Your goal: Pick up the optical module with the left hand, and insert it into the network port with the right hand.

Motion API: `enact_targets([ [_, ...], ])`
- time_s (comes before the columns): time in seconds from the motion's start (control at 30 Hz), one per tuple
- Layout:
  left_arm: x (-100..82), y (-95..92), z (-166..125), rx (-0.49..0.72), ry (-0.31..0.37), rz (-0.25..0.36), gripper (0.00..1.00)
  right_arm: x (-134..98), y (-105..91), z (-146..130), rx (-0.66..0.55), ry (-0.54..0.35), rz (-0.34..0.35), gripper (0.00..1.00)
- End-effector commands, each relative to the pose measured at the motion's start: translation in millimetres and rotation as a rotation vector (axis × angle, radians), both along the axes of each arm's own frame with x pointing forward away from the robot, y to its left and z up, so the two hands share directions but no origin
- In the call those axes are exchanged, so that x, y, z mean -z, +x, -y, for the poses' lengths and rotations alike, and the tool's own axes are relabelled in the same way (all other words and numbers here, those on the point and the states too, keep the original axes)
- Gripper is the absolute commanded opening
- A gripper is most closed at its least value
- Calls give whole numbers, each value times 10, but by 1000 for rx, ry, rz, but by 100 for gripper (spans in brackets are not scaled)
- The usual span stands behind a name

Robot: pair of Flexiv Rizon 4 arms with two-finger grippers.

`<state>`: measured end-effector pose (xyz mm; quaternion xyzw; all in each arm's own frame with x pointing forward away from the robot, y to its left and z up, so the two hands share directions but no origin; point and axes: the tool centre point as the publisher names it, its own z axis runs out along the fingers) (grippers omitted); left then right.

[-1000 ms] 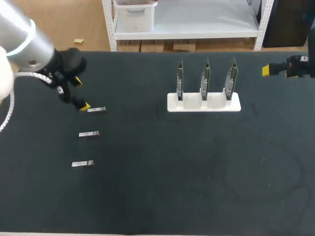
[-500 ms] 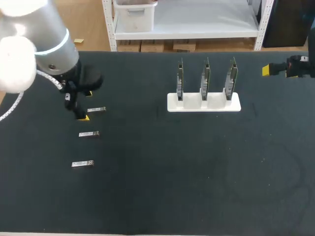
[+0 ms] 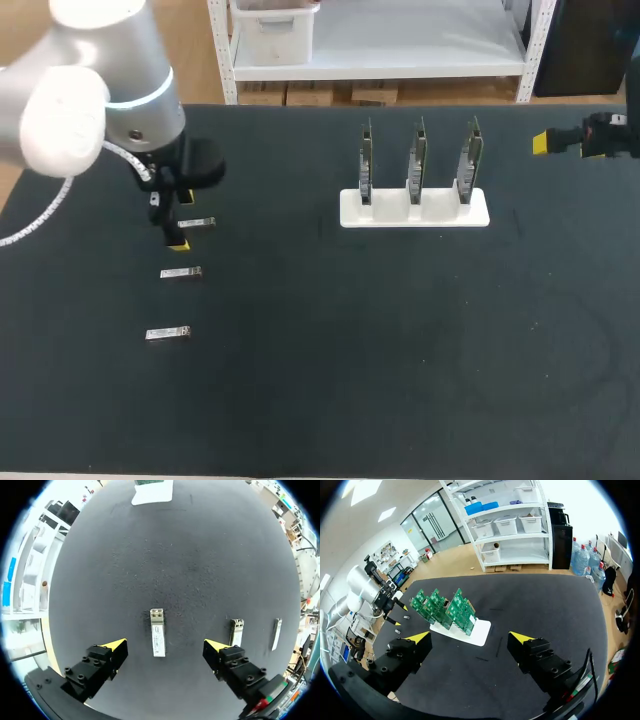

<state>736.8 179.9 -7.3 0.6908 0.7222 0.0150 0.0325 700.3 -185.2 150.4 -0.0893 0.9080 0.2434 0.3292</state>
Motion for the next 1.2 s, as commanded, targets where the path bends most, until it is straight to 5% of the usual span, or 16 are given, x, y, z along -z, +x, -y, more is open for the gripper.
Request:
enact_targets([
  [0.03, 30, 39, 11, -9, 10, -7, 100, -2, -6, -5, 3, -1, 1, 100],
  [0.37, 140, 38, -33, -46, 29, -22, 96, -2, -6, -5, 3, -1, 1, 100],
  [0.47, 160, 38, -44, -42, 39, -17, 42, -2, -6, -5, 3, -1, 1, 100],
  [0.53, 169, 34, -48, -38, 43, -12, 22, -2, -6, -5, 3, -1, 1, 100],
  [0.57, 173, 34, -49, -39, 42, -13, 4, -2, -6, -5, 3, -1, 1, 100],
  [0.6, 179, 35, -50, -42, 41, -12, 0, -2, -6, -5, 3, -1, 1, 100],
  [0.9, 175, 20, -35, -43, 20, -9, 0, -2, -6, -5, 3, -1, 1, 100],
  [1.2, -90, 147, -10, -178, -143, -26, 0, -2, -6, -5, 3, -1, 1, 100],
])
